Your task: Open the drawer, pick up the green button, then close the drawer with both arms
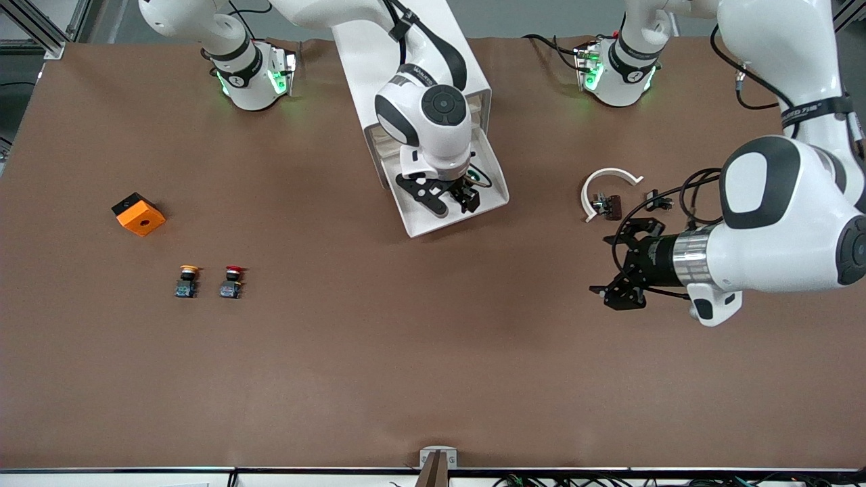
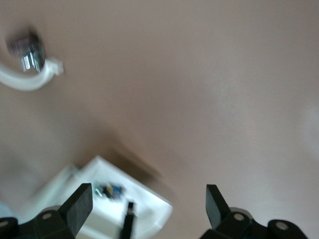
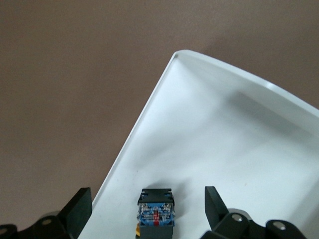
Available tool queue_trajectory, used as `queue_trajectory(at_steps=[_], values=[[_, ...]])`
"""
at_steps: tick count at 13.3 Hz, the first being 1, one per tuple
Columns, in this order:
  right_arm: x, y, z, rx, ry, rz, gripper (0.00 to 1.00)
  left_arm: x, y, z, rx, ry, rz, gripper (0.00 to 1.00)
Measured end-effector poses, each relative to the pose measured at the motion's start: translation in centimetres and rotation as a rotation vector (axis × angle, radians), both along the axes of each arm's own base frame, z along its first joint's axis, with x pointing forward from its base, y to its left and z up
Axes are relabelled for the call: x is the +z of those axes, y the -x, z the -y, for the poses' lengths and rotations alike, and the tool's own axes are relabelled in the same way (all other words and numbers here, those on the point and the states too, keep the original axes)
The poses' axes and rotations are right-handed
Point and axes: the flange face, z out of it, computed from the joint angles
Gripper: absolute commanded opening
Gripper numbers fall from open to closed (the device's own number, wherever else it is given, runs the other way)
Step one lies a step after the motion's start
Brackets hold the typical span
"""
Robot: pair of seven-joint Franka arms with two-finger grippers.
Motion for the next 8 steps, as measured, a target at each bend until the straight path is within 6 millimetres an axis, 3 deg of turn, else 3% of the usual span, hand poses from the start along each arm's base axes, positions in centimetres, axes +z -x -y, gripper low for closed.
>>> queue_trajectory(at_steps=[4, 8], values=[[-1.8, 1.3, -0.9, 0.022, 0.023, -0.016, 1.0, -1.3, 0.8, 0.2, -0.425, -0.096, 0.091, 1.0], [-3.5, 1.8, -1.2, 0.03, 0.041, -0.026, 1.0, -3.4, 1.2, 1.5, -0.597, -0.09, 0.12, 1.0]])
